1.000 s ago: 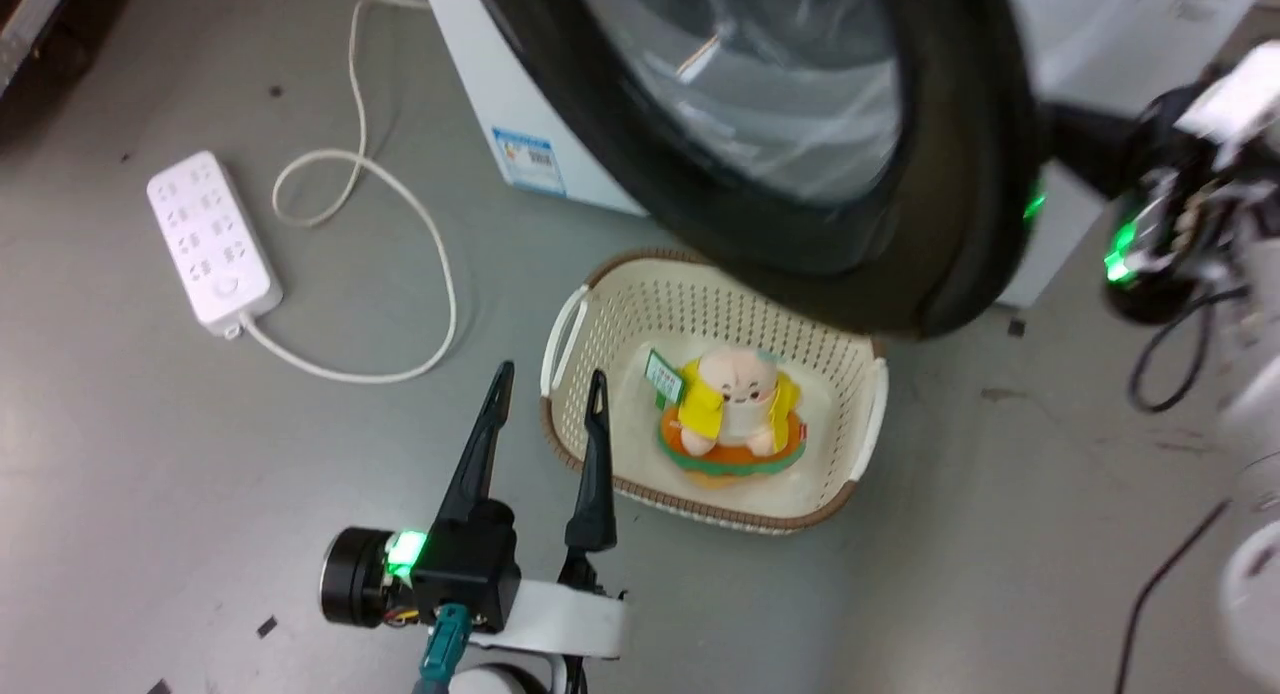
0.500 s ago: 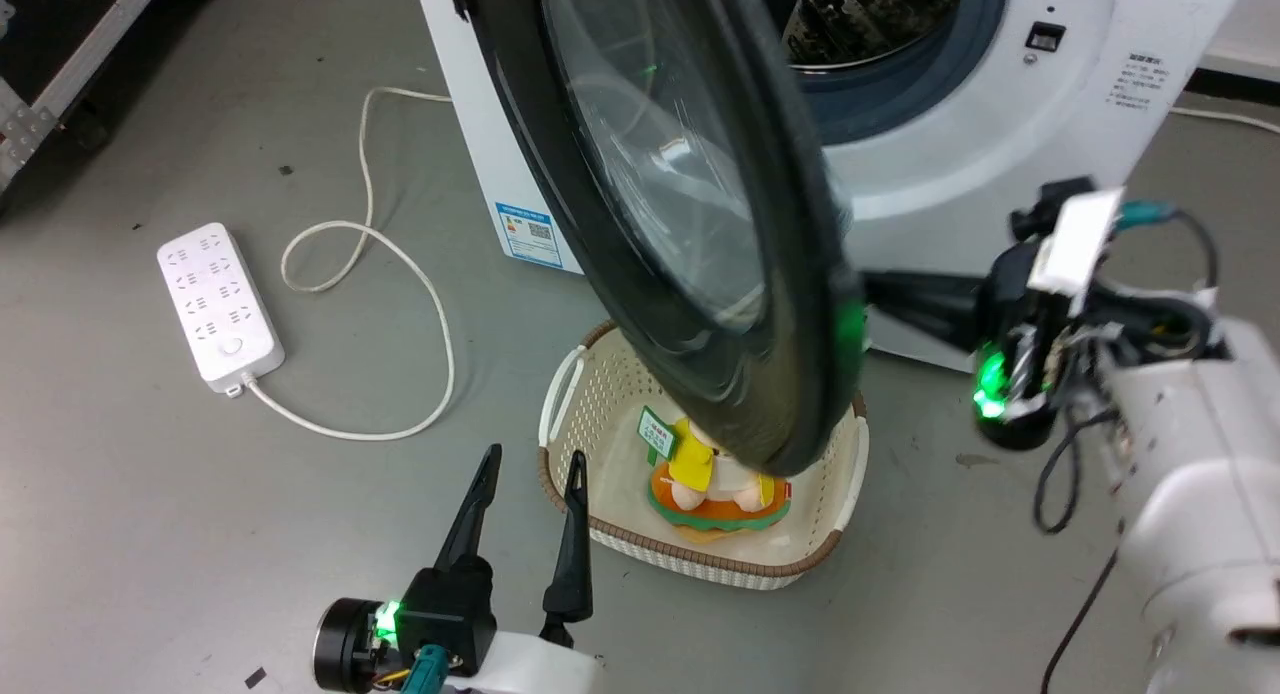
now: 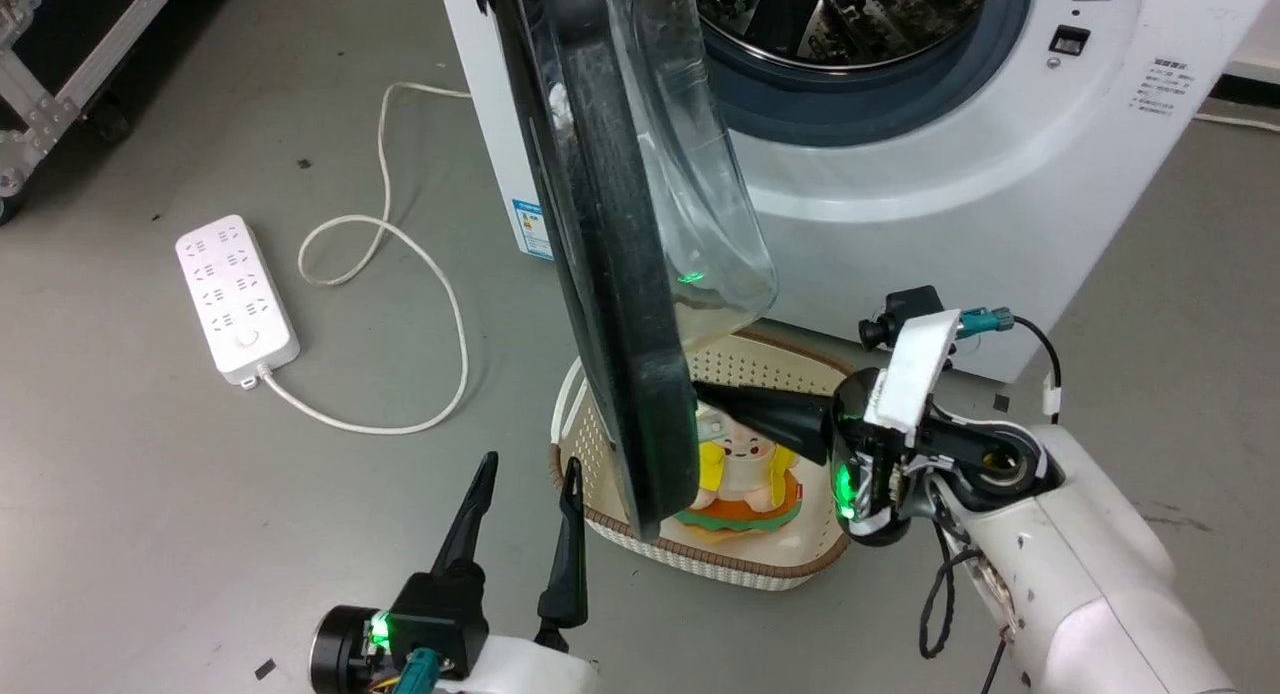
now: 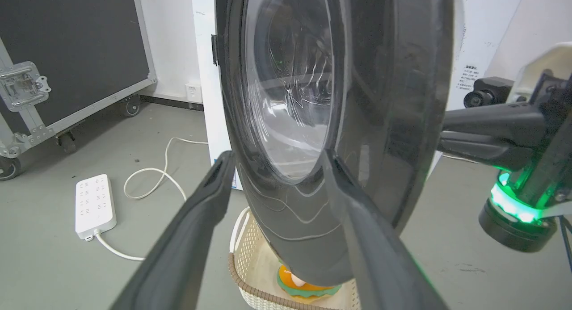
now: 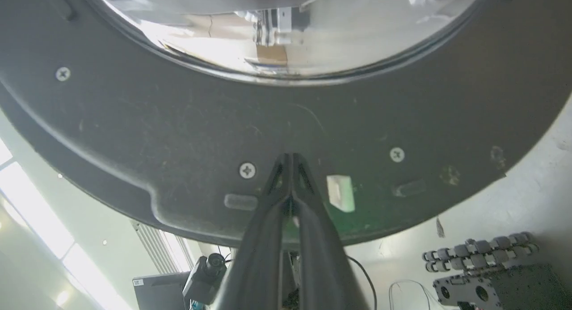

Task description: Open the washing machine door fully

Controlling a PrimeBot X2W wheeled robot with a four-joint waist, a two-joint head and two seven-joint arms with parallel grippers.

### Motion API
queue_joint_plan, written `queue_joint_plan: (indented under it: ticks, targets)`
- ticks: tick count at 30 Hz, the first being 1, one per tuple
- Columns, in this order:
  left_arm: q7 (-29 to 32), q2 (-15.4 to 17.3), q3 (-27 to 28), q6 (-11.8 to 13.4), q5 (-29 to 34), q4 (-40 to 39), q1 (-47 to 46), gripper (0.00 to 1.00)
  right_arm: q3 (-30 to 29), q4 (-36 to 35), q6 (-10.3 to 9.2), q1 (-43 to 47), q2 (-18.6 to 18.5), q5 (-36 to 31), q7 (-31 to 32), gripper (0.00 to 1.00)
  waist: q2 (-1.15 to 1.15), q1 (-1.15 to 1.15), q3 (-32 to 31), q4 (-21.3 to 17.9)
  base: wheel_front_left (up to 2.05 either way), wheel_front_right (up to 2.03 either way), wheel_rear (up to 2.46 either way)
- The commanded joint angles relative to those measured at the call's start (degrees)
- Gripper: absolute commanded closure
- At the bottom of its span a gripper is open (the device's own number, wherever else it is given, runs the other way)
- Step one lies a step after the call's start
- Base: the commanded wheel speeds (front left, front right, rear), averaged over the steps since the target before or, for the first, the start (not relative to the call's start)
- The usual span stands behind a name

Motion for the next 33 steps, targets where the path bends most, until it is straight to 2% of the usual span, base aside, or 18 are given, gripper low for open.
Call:
queue_joint_plan:
  ticks: [1,2,4,5,6,7,8,9,10,11,12,15,17,21,24,27,33]
  targets:
    - [-0.3,0.1,0.7,0.1,-0.6,-0.1,0.5,0.00,0.6,-1.2,0.06,0.8,0.1,0.7,-3.4,0.56,0.00,0.00,-0.3,-0.5,0.00,0.00,0.00]
    - [-0.3,0.1,1.0,0.1,-0.7,-0.1,0.5,0.00,0.6,-1.7,0.06,0.6,0.1,0.5,-5.0,0.00,0.00,0.00,-0.4,-0.8,0.00,0.00,0.00]
    - [-0.3,0.1,1.4,0.1,-0.7,-0.1,0.4,0.00,0.5,-2.4,0.06,0.4,-0.1,0.1,-6.5,0.00,0.00,0.00,-0.7,-1.1,0.00,0.00,0.00]
    - [-0.3,0.1,2.3,-0.2,-0.5,-0.1,0.4,0.00,0.1,-5.1,0.06,0.3,-1.5,-1.8,-10.3,0.00,0.00,0.00,-1.2,-1.9,0.00,0.00,0.00]
    - [-0.3,0.1,2.3,-0.2,-0.5,-0.1,0.4,0.00,0.1,-5.1,0.06,0.3,-1.5,-1.8,-10.3,0.00,0.00,0.00,-1.2,-1.9,0.00,0.00,0.00]
    - [-0.3,0.1,2.8,-0.3,-0.3,-0.1,0.3,0.00,-0.1,-7.3,0.06,0.4,-2.9,-3.9,-13.2,0.00,0.00,0.00,-1.5,-2.2,0.00,0.00,0.00]
    - [-0.3,0.1,3.8,-0.7,-0.3,-0.1,0.1,0.00,0.1,-12.9,0.06,1.4,-5.8,-9.0,-19.2,0.00,0.00,0.00,-2.2,-3.0,0.00,0.00,0.00]
    - [-0.3,0.1,3.8,-0.7,-0.3,-0.1,0.1,0.00,0.1,-12.9,0.06,1.4,-5.8,-9.0,-19.2,0.00,0.00,0.00,-2.2,-3.0,0.00,0.00,0.00]
    - [-0.3,0.1,4.7,-1.0,-0.2,-0.1,0.1,0.00,0.3,-19.6,0.06,3.2,-9.1,-15.1,-25.6,0.00,0.00,0.00,-2.9,-3.9,0.00,0.00,0.00]
    - [-0.3,0.1,4.7,-1.0,-0.2,-0.1,0.1,0.00,0.3,-19.6,0.06,3.2,-9.1,-15.1,-25.6,0.00,0.00,0.00,-2.9,-3.9,0.00,0.00,0.00]
    - [-0.3,0.1,5.2,-1.2,-0.3,-0.1,0.0,0.00,0.2,-22.5,0.06,4.4,-10.6,-17.9,-28.8,0.00,0.00,0.00,-3.3,-4.4,0.00,0.00,0.00]
    - [-0.3,0.1,6.4,-2.2,-0.6,-0.1,0.1,0.00,1.0,-30.1,0.06,8.2,-16.5,-30.3,-39.1,0.00,0.00,0.00,-4.7,-5.9,0.00,0.00,0.00]
    - [-0.3,0.1,7.2,-2.7,-0.9,-0.1,0.3,0.00,1.0,-33.1,0.06,11.3,-19.7,-38.5,-45.4,0.00,0.00,0.00,-5.7,-6.9,0.00,0.00,0.00]
    - [-0.3,0.1,8.9,-3.7,-0.9,-0.1,0.9,0.00,-1.8,-36.9,0.06,17.8,-23.1,-53.6,-54.0,0.00,0.00,0.00,-7.0,-9.1,0.00,0.00,0.00]
    - [-0.3,0.1,10.3,-4.1,-0.8,-0.5,1.5,0.00,-6.7,-39.3,0.06,23.2,-22.2,-63.9,-57.5,0.00,0.00,0.00,-7.6,-10.8,0.00,0.00,0.00]
    - [-0.3,0.2,11.2,-4.8,-0.7,-0.7,2.3,0.00,-11.9,-42.8,0.06,29.4,-19.2,-73.2,-58.5,0.00,0.00,0.00,-8.0,-12.2,0.00,0.00,0.00]
    - [-0.3,0.2,12.6,-5.7,-0.5,-0.5,3.9,0.00,-20.1,-50.1,0.06,41.7,-8.7,-87.3,-59.4,0.00,0.00,0.00,-7.9,-14.4,0.00,0.00,0.00]
